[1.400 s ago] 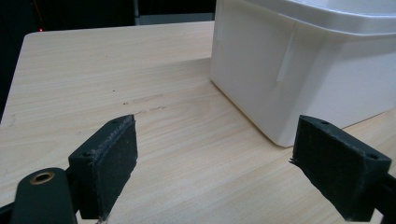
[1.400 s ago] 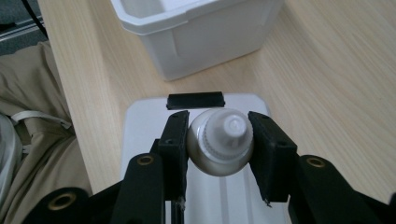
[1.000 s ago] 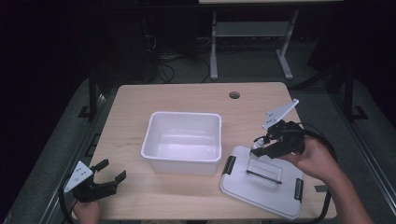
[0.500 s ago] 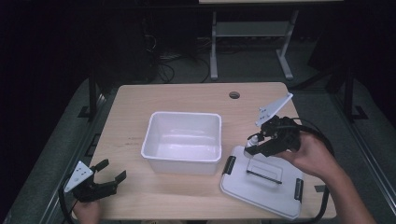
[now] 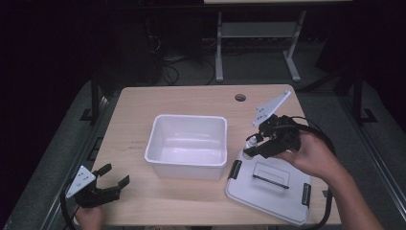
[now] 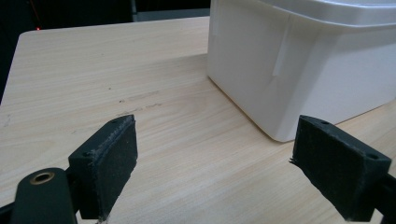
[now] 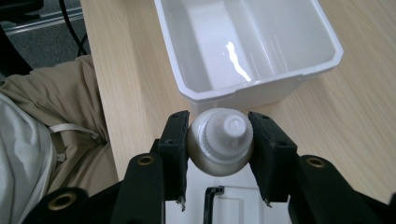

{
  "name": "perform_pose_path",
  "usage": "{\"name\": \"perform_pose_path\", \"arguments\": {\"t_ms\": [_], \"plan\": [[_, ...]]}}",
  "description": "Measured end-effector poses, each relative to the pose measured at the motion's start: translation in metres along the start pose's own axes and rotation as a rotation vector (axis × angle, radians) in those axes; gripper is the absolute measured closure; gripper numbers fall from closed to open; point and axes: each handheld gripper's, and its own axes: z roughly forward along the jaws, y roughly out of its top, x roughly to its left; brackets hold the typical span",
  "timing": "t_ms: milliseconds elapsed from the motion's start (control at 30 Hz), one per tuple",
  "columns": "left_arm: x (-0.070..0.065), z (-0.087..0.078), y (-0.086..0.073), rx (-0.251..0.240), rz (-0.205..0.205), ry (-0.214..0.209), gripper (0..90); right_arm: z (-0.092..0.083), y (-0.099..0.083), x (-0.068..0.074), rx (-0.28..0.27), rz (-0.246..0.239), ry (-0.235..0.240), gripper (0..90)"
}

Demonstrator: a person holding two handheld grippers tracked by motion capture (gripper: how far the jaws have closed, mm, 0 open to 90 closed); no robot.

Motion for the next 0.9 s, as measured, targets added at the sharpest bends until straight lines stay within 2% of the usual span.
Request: {"name": "perform_pose_path", "arguments": {"t_ms": [267, 900], "plan": [[0.000, 0.000, 0.000, 0.000, 0.002, 0.000, 13.0, -0.001, 0.015, 0.001, -0.011, -0.015, 0.004, 59.8], [0.000, -0.001, 0.000, -0.005, -0.003, 0.000, 13.0, 0.018, 0.058, 0.003, -0.006, -0.080, 0.045, 59.8]]}}
